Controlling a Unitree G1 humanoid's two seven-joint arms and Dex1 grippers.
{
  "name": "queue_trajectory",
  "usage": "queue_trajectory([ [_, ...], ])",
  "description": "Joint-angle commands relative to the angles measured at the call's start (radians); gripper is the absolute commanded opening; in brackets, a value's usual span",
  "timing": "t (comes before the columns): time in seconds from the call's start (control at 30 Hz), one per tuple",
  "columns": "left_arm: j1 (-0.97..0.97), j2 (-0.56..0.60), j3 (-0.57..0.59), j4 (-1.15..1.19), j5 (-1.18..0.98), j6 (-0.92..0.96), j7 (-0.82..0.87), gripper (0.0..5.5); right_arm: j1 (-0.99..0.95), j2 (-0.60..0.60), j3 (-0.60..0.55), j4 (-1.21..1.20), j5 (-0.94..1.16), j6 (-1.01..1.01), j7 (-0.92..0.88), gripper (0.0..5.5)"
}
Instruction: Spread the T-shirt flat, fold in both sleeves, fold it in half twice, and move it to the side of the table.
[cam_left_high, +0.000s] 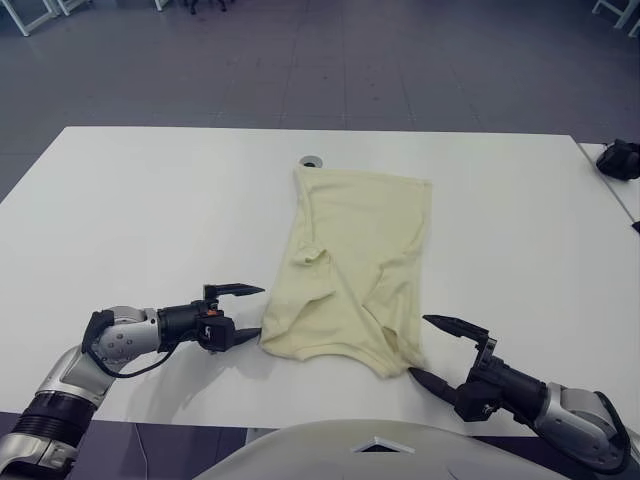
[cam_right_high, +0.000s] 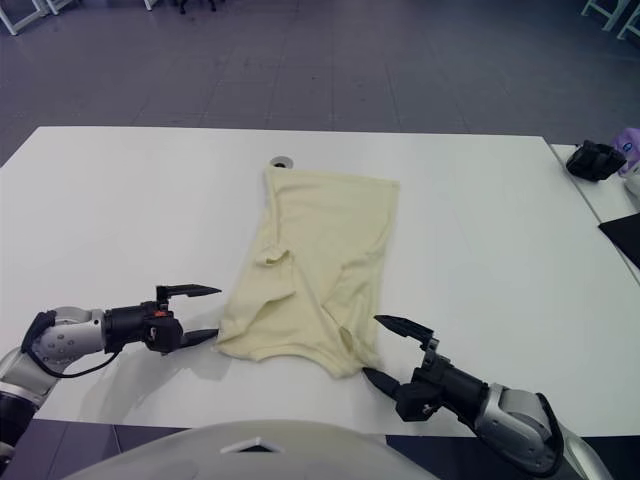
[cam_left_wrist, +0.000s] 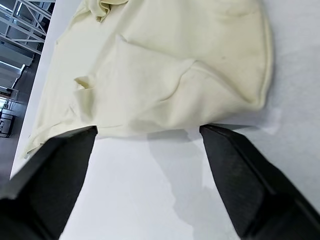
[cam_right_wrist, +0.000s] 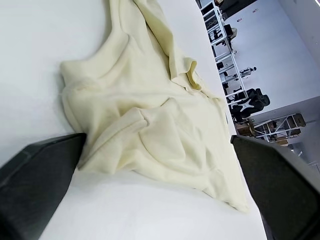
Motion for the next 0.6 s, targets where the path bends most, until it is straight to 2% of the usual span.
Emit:
queue_trajectory([
  [0.03,0.007,0.008,-0.039,0.039,0.079,0.013,0.004,4.05,0.130,0.000,-0.008,0.077,-0.196,0.064,-0.048,5.40],
  [0.27,0.018,0.039,-0.037,0.054,0.081,-0.019,0.021,2.75,0.180,-0.097,-0.100,0.130,-0.194,0.005,-0.127,5.40],
  [0.3,0.015,0.039,-0.040,0.056,0.081,-0.021,0.021,2.71,0.166,-0.110,-0.105,0.133,-0.186,0.004,-0.125,5.40],
  [0.4,-0.007,0.041,-0.065,0.065,0.083,-0.035,0.003,3.14,0.116,-0.132,-0.095,0.147,-0.175,-0.003,-0.122,5.40],
  [0.6,-0.067,0.060,-0.134,0.101,0.099,-0.090,-0.040,3.98,-0.017,-0.146,0.052,0.165,-0.217,-0.035,-0.075,5.40],
])
